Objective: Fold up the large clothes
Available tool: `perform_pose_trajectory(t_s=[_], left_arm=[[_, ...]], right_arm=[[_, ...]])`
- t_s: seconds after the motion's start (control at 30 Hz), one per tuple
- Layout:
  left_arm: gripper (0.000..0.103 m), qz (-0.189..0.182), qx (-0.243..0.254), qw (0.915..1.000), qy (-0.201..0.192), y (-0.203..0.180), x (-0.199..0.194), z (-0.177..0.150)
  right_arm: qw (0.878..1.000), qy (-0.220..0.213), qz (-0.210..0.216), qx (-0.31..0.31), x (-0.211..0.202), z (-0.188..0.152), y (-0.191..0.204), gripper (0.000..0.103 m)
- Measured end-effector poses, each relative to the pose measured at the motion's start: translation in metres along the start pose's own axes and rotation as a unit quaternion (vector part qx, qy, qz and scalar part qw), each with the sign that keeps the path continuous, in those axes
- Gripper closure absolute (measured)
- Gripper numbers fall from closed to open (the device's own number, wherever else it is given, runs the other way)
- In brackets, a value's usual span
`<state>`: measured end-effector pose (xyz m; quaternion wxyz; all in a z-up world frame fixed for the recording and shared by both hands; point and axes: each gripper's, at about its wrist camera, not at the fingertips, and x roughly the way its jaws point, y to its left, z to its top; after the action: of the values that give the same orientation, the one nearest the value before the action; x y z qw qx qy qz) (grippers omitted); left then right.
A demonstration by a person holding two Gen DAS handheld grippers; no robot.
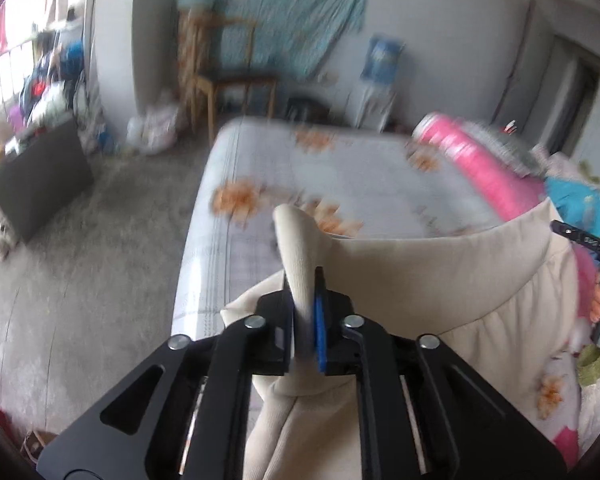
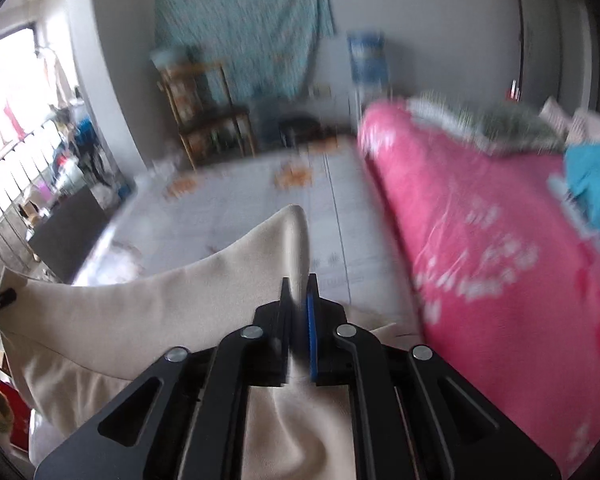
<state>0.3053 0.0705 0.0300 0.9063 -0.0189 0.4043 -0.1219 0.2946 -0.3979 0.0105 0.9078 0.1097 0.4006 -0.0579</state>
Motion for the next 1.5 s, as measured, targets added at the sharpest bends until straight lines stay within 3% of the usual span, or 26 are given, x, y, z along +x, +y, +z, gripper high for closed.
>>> perform_pose_trajectory(t_s=[0.1, 0.2, 0.27, 0.4, 0.53, 0.57, 0.67, 0.77, 0.87, 0.93, 0.97, 1.07, 1.13, 1.17, 1.27, 1.37, 1.4, 1.5], left_arm=[[0.083, 0.041, -0.017, 0.9984, 0.034, 0.014, 0.032, -0.004], [0.079, 0.004, -0.036, 0.9993, -0.003, 0.023, 0.011, -0.011], [0.078, -0.027, -0.033, 0.9991, -0.004, 0.019, 0.002, -0.016], [0.078, -0.069, -0.022, 0.9954, 0.062, 0.000, 0.007, -0.043], [0.078, -0.018, -0.023, 0.9932, 0.113, 0.006, 0.030, -0.078], [0.078, -0.017, -0.029, 0.9930, 0.113, 0.011, 0.031, -0.082], [0.079, -0.011, -0.039, 0.9948, 0.093, 0.018, 0.015, -0.082], [0.076, -0.054, -0.026, 0.9970, 0.049, 0.005, -0.024, -0.089], [0.073, -0.086, -0.005, 0.9949, 0.051, -0.012, -0.035, -0.106], [0.073, -0.063, 0.013, 0.9945, 0.082, -0.024, -0.024, -0.125], [0.074, -0.042, 0.018, 0.9938, 0.101, -0.025, -0.012, -0.132], [0.083, -0.039, -0.010, 0.9954, 0.087, -0.012, -0.014, -0.139], [0.079, -0.027, -0.024, 0.9966, 0.075, -0.009, -0.024, -0.135], [0.076, -0.027, -0.022, 0.9975, 0.062, -0.010, -0.030, -0.134], [0.071, -0.057, -0.014, 0.9975, 0.039, -0.027, -0.043, -0.131], [0.060, -0.078, 0.005, 0.9963, 0.037, -0.058, -0.040, -0.135], [0.058, -0.077, 0.013, 0.9960, 0.044, -0.073, -0.035, -0.139], [0.052, -0.034, 0.029, 0.9960, 0.077, -0.097, -0.011, -0.154]], right_arm=[[0.999, 0.028, -0.012, 0.013, 0.022, -0.009, -0.008, 0.089], [1.000, 0.009, 0.010, 0.009, 0.004, -0.020, -0.006, 0.089], [0.999, 0.008, 0.051, -0.009, -0.011, -0.034, 0.000, 0.088], [0.995, 0.038, 0.083, -0.026, -0.026, -0.073, 0.004, 0.088], [0.996, 0.081, 0.031, -0.001, -0.020, -0.113, -0.028, 0.088], [0.996, 0.087, 0.026, 0.020, -0.021, -0.119, -0.043, 0.093], [0.997, 0.066, 0.015, 0.040, -0.048, -0.121, -0.053, 0.093], [0.999, 0.040, 0.034, 0.004, -0.080, -0.131, -0.033, 0.090], [0.996, 0.057, 0.032, -0.052, -0.079, -0.148, -0.013, 0.083], [0.993, 0.093, 0.005, -0.070, -0.057, -0.165, -0.015, 0.082], [0.994, 0.092, 0.013, -0.064, -0.052, -0.169, -0.022, 0.082], [0.996, 0.087, 0.016, -0.019, -0.064, -0.160, -0.032, 0.083], [0.997, 0.073, 0.007, -0.016, -0.074, -0.156, -0.028, 0.081], [0.998, 0.061, 0.018, -0.014, -0.081, -0.154, -0.022, 0.079], [0.997, 0.036, 0.066, -0.011, -0.086, -0.150, 0.006, 0.057], [0.995, 0.036, 0.081, -0.039, -0.062, -0.151, 0.045, 0.047], [0.994, 0.042, 0.085, -0.049, -0.049, -0.155, 0.056, 0.037], [0.995, 0.060, 0.037, -0.072, -0.015, -0.167, 0.071, 0.028]])
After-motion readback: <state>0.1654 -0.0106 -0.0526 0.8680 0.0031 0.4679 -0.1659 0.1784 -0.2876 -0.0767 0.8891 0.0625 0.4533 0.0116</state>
